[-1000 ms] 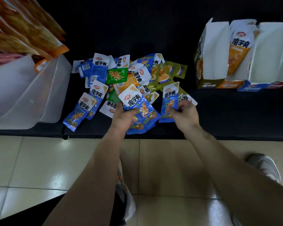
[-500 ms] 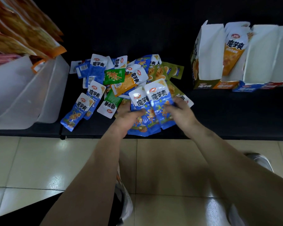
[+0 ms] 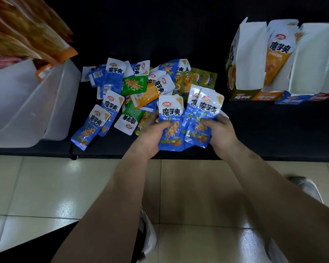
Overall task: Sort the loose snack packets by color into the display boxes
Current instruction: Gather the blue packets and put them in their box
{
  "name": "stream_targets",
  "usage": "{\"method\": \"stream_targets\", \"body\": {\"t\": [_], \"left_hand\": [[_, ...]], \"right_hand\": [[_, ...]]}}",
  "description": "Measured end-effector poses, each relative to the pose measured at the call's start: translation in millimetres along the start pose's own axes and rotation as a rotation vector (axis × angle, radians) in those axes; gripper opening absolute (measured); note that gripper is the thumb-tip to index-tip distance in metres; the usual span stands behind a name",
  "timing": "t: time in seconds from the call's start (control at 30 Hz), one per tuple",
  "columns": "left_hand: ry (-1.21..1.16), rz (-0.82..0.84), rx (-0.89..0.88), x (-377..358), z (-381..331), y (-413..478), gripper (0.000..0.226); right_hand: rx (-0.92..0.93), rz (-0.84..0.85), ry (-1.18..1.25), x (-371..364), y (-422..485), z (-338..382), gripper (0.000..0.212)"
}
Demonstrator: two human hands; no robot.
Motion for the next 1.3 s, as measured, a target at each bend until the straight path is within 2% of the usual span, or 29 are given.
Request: {"method": "stream_targets", "body": {"t": [0.07,0.23,0.3,0.4,0.47,0.53,0.7,0.77,0.83,0.9,0.97,1.03,1.13,1.23,1.3], "left_hand": [[0.007,-0.033,-0.029,2.4,-2.5,0.6,0.041],[0.024,0.069,-0.059,-2.0,1.6,-0.9,0.055],[-0.008,0.123,-0.02,-6.9,6.2,-3.1,0.056],[-0.099,0.174,0.107,-14.3,11.4,-5.9,0.045],[-0.117,0.153,0.15,-15.2,14.9,-5.4,0.04],[-0.035,0.082,0.077,-8.6,15.7,1.4,0.034],[0.122,0.014,-0.075,-4.3,10.8,3.2,0.047],[0.118,0.007,-0.062,-5.0,12.1,2.2,0.049],[0.018,0.022,0.036,-4.4,14.8,2.0,0.051],[-0.061,0.033,0.152,-6.4,14.8,-1.3,0.029],[-0.029,-0.006,0.076,-1.4,9.1,3.6,0.013],[0.055,-0.03,-0.057,2.7,3.2,6.9,0.016],[0.117,-0.037,-0.096,3.7,8.3,7.5,0.017],[0.117,-0.017,-0.084,-5.9,11.4,2.5,0.018],[0.117,-0.043,-0.077,-10.0,9.3,0.0,0.017]], "right_hand": [[-0.027,0.03,0.017,0.9,-1.0,-0.9,0.021],[0.037,0.137,-0.095,-12.2,-8.3,-1.4,0.047],[0.041,0.172,-0.126,-14.8,-8.8,-0.9,0.045],[0.033,0.19,-0.177,-17.2,-7.0,-1.7,0.032],[0.019,0.153,-0.193,-15.7,-5.5,-2.7,0.03],[0.019,0.124,-0.172,-12.4,-4.8,-2.6,0.03],[-0.009,0.181,-0.111,-13.3,-9.6,-3.9,0.036],[-0.024,0.199,-0.104,-14.8,-11.7,-4.1,0.036],[-0.043,0.175,-0.085,-12.3,-10.5,-4.2,0.031],[-0.049,0.114,-0.06,-5.6,-6.7,-3.0,0.026],[-0.032,0.073,-0.039,0.0,-3.3,0.2,0.026],[0.0,0.066,-0.037,2.9,-2.5,6.2,0.027],[0.007,0.115,-0.087,-0.6,-2.3,9.6,0.036],[-0.034,0.2,-0.134,-17.4,-5.0,6.8,0.06],[-0.049,0.181,-0.108,-28.0,-5.9,3.8,0.061]]}}
Point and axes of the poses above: each hand's wrist, its own y-axis towards the middle knuckle, its own x-axis out of the back of the hand, z = x × y, the point moved 6 cm from there along y, towards the middle knuckle, and after that the axes turned 3 degrees about -x, right-handed, at the moved point
